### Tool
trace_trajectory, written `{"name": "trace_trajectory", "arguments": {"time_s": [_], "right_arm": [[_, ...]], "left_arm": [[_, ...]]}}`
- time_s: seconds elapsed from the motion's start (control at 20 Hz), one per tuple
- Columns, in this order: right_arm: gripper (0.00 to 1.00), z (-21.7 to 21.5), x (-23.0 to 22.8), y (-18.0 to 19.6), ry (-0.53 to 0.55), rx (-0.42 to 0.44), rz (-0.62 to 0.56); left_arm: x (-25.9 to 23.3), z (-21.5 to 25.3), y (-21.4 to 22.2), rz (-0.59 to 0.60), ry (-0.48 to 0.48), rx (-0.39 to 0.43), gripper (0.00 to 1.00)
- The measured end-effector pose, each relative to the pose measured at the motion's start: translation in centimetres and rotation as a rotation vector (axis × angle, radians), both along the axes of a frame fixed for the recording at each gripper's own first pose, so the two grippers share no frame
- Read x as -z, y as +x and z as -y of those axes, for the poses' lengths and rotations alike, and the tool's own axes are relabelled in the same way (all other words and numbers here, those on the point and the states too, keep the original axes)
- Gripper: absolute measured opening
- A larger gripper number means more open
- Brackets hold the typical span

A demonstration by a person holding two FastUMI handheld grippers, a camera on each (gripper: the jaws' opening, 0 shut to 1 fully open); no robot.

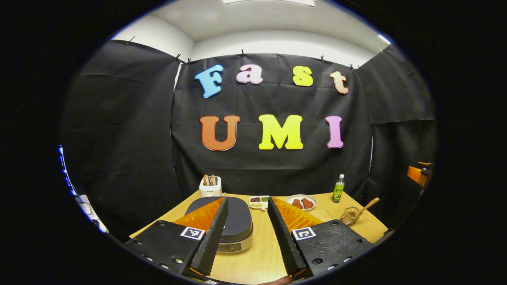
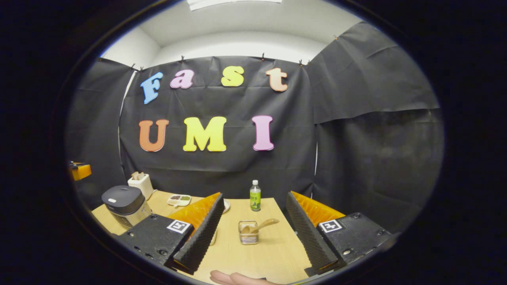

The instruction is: Close the left gripper, press the button to open the rice cooker; take a wooden spoon from the chopstick holder with the right hand, scoop a spoonful of rice and pour it into the rice cooker, then put the wooden spoon back into the chopstick holder.

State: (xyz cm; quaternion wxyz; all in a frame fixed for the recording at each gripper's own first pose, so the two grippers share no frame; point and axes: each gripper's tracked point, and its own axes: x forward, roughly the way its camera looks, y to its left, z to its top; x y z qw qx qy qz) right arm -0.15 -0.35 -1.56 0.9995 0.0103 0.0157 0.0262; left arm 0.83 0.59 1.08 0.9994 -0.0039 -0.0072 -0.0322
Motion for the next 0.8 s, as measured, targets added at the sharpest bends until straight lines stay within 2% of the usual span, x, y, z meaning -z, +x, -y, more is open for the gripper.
{"name": "trace_trajectory", "arguments": {"time_s": [0.1,0.3,0.35,0.55,0.7,0.8], "right_arm": [[1.0,0.1,0.2,0.0,0.004,-0.004,-0.007],[1.0,0.5,0.7,0.4,0.007,0.0,-0.014],[1.0,0.5,1.0,0.4,0.007,0.0,-0.017],[1.0,0.6,1.9,0.8,0.011,-0.004,-0.031],[1.0,0.7,2.5,1.2,0.011,-0.004,-0.043],[1.0,0.7,3.1,1.4,0.006,-0.006,-0.05]], "left_arm": [[0.6,-0.5,0.6,-0.023,-0.009,-0.014,0.26],[1.9,-2.4,3.1,-0.067,0.036,-0.077,0.21],[2.5,-2.9,2.8,-0.095,0.039,-0.091,0.0],[5.1,-3.3,4.9,-0.197,0.019,-0.094,0.0],[7.9,-4.5,6.5,-0.288,0.061,-0.125,0.0],[9.6,-5.0,7.6,-0.348,0.055,-0.139,0.0]]}}
